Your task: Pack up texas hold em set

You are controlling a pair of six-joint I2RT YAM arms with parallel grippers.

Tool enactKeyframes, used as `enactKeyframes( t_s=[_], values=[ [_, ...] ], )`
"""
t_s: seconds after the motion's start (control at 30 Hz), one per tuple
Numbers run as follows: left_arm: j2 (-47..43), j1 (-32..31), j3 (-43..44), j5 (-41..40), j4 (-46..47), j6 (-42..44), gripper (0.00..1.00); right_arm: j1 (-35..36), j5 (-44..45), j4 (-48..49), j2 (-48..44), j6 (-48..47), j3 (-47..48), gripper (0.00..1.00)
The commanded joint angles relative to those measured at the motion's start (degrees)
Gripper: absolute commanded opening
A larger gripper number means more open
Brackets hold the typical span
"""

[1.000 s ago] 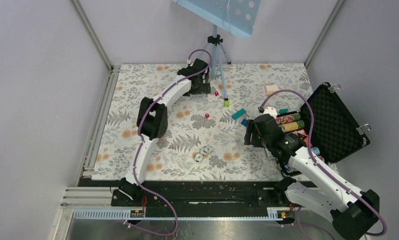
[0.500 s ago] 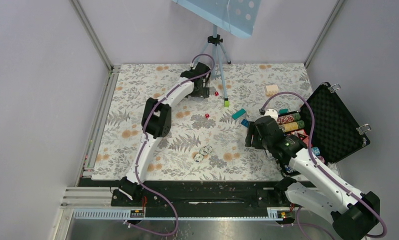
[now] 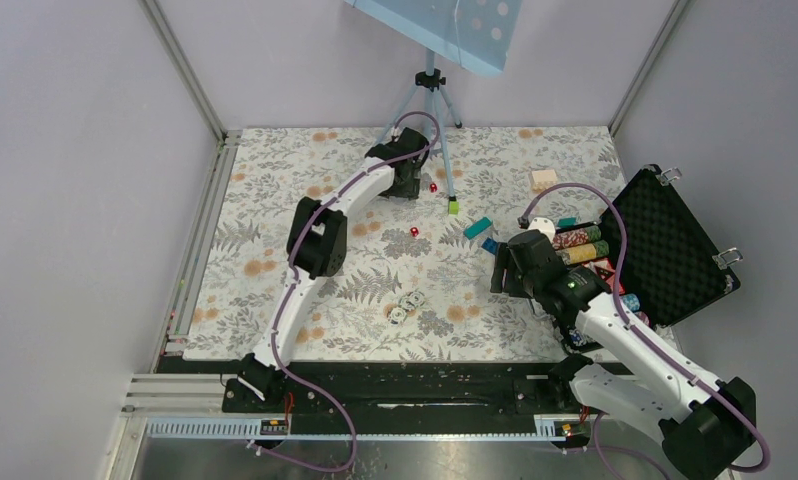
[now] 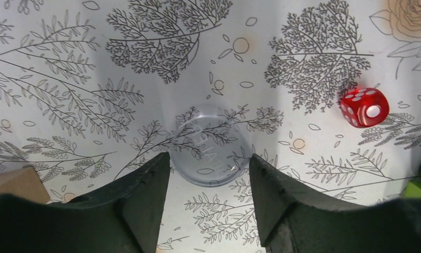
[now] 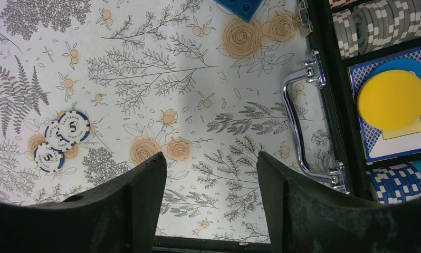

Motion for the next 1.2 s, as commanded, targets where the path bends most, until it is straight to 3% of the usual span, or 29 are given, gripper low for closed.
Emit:
enactKeyframes(
  t_s=[0.0, 0.3, 0.8, 0.9, 1.17],
  values=[
    [0.1, -0.1, -1.4, 2.5, -0.6, 0.6, 0.53, -0.6, -0.6, 0.9, 0.3, -0.5, 0.1, 0.7],
    [-0.8, -0.1, -3.6, 3.3, 0.2, 0.5, 0.46, -1.0, -0.7, 0.9, 0.4, -0.6, 0.1, 0.7],
    [-12.6, -0.1, -21.8, 2.4, 8.8, -0.7, 0.43, -1.0, -1.2, 1.2, 0.8, -0.8, -0.1, 0.71],
    [-13.6, 0.0, -22.3, 2.2, 9.8, -0.7, 0.54, -1.0, -1.4, 1.3, 0.6, -0.8, -0.2, 0.71],
    [-14.3, 0.3, -18.8, 2.8, 9.4, -1.6, 0.64, -1.0, -1.2, 1.3, -0.1, -0.6, -0.4, 0.71]
  ],
)
